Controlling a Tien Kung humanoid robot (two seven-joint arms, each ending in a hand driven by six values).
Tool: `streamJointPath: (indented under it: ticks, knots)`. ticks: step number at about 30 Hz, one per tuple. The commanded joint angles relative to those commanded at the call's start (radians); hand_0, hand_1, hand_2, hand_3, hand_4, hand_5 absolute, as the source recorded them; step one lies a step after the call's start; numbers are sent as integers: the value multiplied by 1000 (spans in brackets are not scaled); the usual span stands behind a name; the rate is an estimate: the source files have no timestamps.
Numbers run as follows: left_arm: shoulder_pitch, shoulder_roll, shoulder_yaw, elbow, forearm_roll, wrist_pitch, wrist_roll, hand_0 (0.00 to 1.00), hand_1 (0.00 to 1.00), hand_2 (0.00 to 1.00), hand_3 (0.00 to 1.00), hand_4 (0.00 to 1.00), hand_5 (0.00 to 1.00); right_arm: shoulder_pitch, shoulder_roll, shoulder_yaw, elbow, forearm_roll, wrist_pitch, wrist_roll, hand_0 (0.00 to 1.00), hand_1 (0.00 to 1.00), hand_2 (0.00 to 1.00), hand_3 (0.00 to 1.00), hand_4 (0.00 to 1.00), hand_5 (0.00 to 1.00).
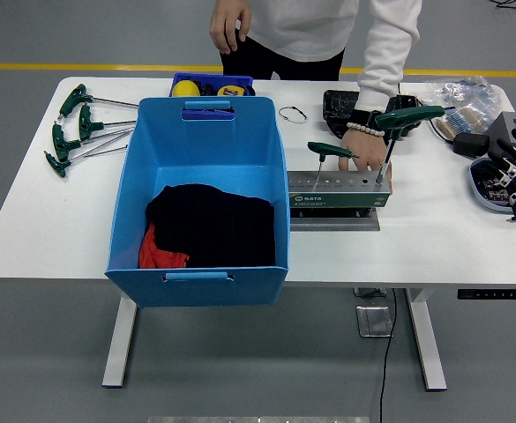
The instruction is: Lift tool from toolbox,place it in box,lift tool from toolbox,place it in box
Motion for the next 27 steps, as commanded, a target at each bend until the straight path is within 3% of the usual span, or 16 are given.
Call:
streamJointPath:
  ticks: [1, 3, 6, 7, 8, 12, 13, 16, 18, 19, 27]
  knots:
    - [1, -1, -1, 0, 0, 2, -1, 669, 676, 748, 825, 857, 803, 0, -5, 0, 2, -36, -16, 9, 933, 874, 905, 926, 998, 773]
    - [3, -1, -5, 0, 4, 4, -1, 669, 676, 748, 825, 857, 803, 0, -23, -3, 8, -118, -53, 33, 933, 874, 905, 926, 998, 773]
    - [2, -1, -4, 0, 3, 4, -1, 669, 676, 748, 825, 857, 803, 9, -51, -11, 13, -159, -70, 51, 933, 874, 905, 926, 998, 773]
    - [2, 0, 0, 0, -1, 3, -2, 669, 677, 748, 828, 857, 804, 14, -65, -16, 12, -169, -73, 57, 947, 886, 920, 938, 998, 690]
    - [2, 1, 2, 0, -4, 2, -3, 669, 677, 748, 828, 857, 804, 18, -75, -20, 11, -175, -75, 60, 947, 886, 920, 938, 998, 690]
    - [0, 0, 11, 0, -15, 2, -5, 669, 677, 748, 828, 857, 804, 46, -144, -50, -7, -205, -79, 69, 947, 886, 920, 938, 998, 690]
    - [0, 0, 12, 0, -17, 2, -5, 668, 676, 748, 826, 857, 805, 54, -162, -59, -12, -225, -82, 72, 996, 912, 943, 967, 998, 651]
    - [-1, -1, 14, 0, -21, 2, -6, 668, 676, 748, 826, 857, 805, 81, -218, -88, -25, -311, -88, 86, 996, 912, 943, 967, 998, 651]
    - [-2, -3, 13, 0, -21, 3, -5, 668, 676, 748, 826, 857, 805, 113, -266, -126, -32, -387, -97, 103, 996, 912, 943, 967, 998, 651]
    - [-2, -3, 15, 0, -23, 3, -4, 668, 676, 749, 826, 856, 806, 130, -287, -145, -35, -428, -105, 113, 998, 950, 986, 998, 998, 570]
    - [-9, -1, 24, 0, -26, 1, -3, 668, 676, 749, 825, 856, 806, 331, -444, -358, -72, -747, -173, 184, 998, 959, 977, 997, 998, 523]
